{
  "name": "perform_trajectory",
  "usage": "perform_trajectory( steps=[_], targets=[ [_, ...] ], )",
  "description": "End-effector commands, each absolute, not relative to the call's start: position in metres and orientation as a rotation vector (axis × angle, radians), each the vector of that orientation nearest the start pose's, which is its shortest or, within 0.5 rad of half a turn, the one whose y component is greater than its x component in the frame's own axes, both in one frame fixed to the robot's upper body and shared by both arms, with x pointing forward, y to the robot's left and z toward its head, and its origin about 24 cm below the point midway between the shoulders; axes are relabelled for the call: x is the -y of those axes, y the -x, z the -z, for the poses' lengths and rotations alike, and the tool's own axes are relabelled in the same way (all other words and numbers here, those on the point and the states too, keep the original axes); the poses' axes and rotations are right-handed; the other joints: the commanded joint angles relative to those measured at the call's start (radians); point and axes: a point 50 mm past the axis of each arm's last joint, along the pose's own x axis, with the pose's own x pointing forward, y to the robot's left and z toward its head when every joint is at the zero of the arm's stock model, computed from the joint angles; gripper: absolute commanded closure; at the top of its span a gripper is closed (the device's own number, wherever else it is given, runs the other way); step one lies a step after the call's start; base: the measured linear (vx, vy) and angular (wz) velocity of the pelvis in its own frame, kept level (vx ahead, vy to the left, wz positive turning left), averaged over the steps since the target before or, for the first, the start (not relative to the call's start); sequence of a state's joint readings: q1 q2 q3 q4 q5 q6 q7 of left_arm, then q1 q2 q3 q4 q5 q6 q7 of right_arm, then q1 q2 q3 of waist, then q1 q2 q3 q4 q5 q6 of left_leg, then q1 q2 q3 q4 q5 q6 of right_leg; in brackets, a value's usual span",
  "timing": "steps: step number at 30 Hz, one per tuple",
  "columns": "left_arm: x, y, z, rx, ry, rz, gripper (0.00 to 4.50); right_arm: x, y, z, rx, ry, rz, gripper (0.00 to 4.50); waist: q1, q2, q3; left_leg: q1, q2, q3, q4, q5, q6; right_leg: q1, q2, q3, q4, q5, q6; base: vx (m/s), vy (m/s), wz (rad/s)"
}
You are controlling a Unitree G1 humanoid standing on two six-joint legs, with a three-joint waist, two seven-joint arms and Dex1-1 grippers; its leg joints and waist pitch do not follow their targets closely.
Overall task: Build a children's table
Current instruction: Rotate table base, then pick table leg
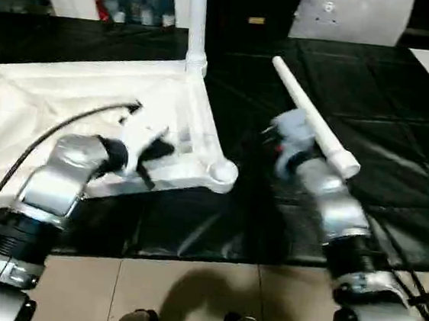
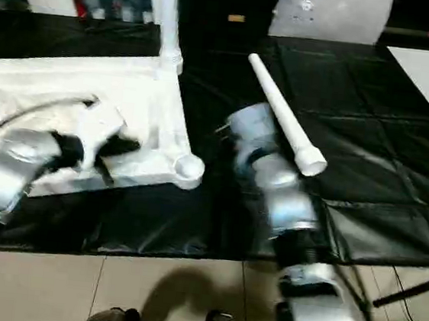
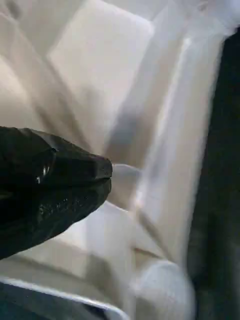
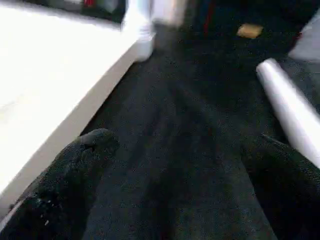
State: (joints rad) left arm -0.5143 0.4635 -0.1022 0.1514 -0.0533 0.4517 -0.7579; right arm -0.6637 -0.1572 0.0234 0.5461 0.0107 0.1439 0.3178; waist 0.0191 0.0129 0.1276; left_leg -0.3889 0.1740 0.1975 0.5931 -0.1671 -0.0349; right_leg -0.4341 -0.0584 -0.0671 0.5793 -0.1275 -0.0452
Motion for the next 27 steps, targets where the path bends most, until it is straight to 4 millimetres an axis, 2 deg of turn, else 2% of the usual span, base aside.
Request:
perform_trajectory(
  steps=[1, 3, 4, 6, 8, 11, 12, 15, 16, 17, 21, 27],
  targets=[
    [-0.170, -0.324, -0.120, -0.220, -0.323, 0.771, 4.17, 0.131, -0.367, -0.103, -0.067, 0.160, -0.386, 0.00, 0.002, 0.016, -0.089, 0.025, 0.045, -0.025, -0.062, -0.193, 0.046, 0.064, -0.075, 0.051, -0.058, -0.260, -0.200, 0.000, 0.000, 0.00],
    [-0.161, -0.319, -0.125, -0.150, -0.212, 0.786, 4.17, 0.149, -0.375, -0.110, -0.092, 0.209, -0.276, 0.00, 0.003, 0.013, -0.084, 0.024, 0.043, -0.023, -0.062, -0.201, 0.042, 0.064, -0.074, 0.050, -0.063, -0.277, -0.201, 0.000, 0.000, 0.00],
    [-0.159, -0.317, -0.125, -0.139, -0.203, 0.788, 4.08, 0.153, -0.377, -0.111, -0.107, 0.222, -0.251, 0.00, 0.003, 0.013, -0.086, 0.026, 0.045, -0.025, -0.061, -0.200, 0.038, 0.065, -0.073, 0.049, -0.059, -0.278, -0.204, 0.000, 0.000, 0.00],
    [-0.158, -0.316, -0.125, -0.132, -0.193, 0.785, 3.87, 0.156, -0.379, -0.111, -0.129, 0.249, -0.238, 0.00, 0.001, 0.012, -0.081, 0.027, 0.040, -0.022, -0.061, -0.228, 0.044, 0.060, -0.068, 0.047, -0.067, -0.327, -0.178, 0.000, 0.000, 0.00],
    [-0.154, -0.313, -0.127, -0.095, -0.143, 0.759, 3.73, 0.163, -0.383, -0.115, -0.164, 0.241, -0.212, 0.00, -0.004, 0.008, -0.079, 0.024, 0.041, -0.025, -0.062, -0.232, 0.041, 0.064, -0.069, 0.045, -0.069, -0.343, -0.173, 0.000, 0.000, 0.00],
    [-0.151, -0.307, -0.126, -0.086, -0.095, 0.744, 3.52, 0.169, -0.387, -0.120, -0.176, 0.242, -0.208, 0.00, -0.006, 0.002, -0.078, 0.023, 0.040, -0.024, -0.061, -0.231, 0.054, 0.060, -0.067, 0.045, -0.071, -0.355, -0.156, 0.000, 0.000, 0.00],
    [-0.150, -0.304, -0.125, -0.094, -0.091, 0.748, 3.32, 0.171, -0.388, -0.121, -0.184, 0.250, -0.210, 0.00, -0.011, -0.001, -0.079, 0.020, 0.041, -0.026, -0.060, -0.223, 0.057, 0.064, -0.070, 0.044, -0.066, -0.348, -0.162, 0.000, 0.000, 0.00],
    [-0.149, -0.297, -0.121, -0.114, -0.101, 0.766, 3.19, 0.181, -0.396, -0.121, -0.229, 0.261, -0.183, 0.00, -0.019, 0.001, -0.076, 0.021, 0.038, -0.024, -0.057, -0.224, 0.068, 0.060, -0.067, 0.042, -0.070, -0.366, -0.167, 0.000, 0.000, 0.00],
    [-0.148, -0.295, -0.121, -0.117, -0.107, 0.775, 3.03, 0.187, -0.399, -0.121, -0.264, 0.245, -0.160, 0.00, -0.019, -0.008, -0.072, 0.022, 0.038, -0.021, -0.058, -0.232, 0.071, 0.055, -0.065, 0.042, -0.076, -0.380, -0.160, 0.000, 0.000, 0.00],
    [-0.148, -0.294, -0.121, -0.119, -0.111, 0.780, 3.03, 0.190, -0.400, -0.122, -0.278, 0.236, -0.148, 0.00, -0.019, -0.001, -0.071, 0.025, 0.039, -0.023, -0.058, -0.238, 0.070, 0.054, -0.065, 0.041, -0.074, -0.393, -0.160, 0.000, 0.000, 0.00],
    [-0.142, -0.284, -0.123, -0.142, -0.143, 0.861, 2.72, 0.202, -0.406, -0.124, -0.377, 0.200, -0.152, 0.00, -0.018, -0.003, -0.066, 0.026, 0.044, -0.025, -0.059, -0.255, 0.068, 0.052, -0.068, 0.042, -0.069, -0.388, -0.170, 0.000, 0.000, 0.00],
    [-0.144, -0.281, -0.125, -0.169, -0.194, 0.871, 2.27, 0.203, -0.406, -0.119, -0.488, 0.252, -0.186, 0.00, -0.015, -0.004, -0.065, 0.019, 0.044, -0.024, -0.059, -0.232, 0.076, 0.056, -0.070, 0.042, -0.064, -0.357, -0.195, 0.000, 0.000, 0.00]
  ],
)
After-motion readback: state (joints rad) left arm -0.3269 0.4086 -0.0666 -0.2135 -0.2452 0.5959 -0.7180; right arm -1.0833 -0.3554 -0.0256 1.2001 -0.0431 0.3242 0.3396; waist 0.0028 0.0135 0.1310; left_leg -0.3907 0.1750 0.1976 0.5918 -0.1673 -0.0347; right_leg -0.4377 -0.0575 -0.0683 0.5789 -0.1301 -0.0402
